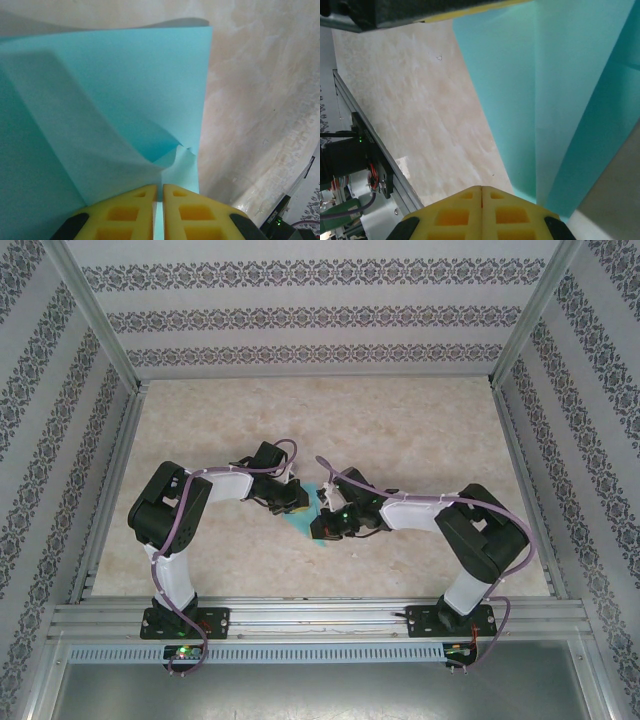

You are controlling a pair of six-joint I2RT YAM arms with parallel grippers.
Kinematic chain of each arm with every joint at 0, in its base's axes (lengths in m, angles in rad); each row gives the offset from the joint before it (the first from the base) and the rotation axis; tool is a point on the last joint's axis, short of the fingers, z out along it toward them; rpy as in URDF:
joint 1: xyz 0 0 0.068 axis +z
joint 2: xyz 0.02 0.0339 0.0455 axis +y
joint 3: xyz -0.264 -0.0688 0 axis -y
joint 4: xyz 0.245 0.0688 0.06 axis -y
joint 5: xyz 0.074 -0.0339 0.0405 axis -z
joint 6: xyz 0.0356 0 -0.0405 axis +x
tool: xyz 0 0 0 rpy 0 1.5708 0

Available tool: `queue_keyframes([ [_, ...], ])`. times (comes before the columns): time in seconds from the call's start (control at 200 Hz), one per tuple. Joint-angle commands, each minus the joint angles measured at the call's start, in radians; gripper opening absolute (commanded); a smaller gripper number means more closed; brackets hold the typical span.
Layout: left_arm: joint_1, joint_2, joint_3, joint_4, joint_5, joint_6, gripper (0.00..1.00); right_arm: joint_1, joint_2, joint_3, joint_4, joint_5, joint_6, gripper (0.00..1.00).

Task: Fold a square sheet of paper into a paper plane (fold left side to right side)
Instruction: Fourth fold the wing at the center of the table.

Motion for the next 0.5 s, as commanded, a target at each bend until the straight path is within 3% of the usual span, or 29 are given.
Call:
queue_keyframes([
  [0.0,-0.004,0.044,-0.033,-0.037,-0.047,0.022,0.13,0.008,0.02,-0.025,0.033,-0.002,0.015,0.07],
  [0.495,-0.005,0.044,-0.029,-0.042,-0.047,0.026,0.13,0.017,0.068,-0.059,0.08,-0.002,0.041,0.07],
])
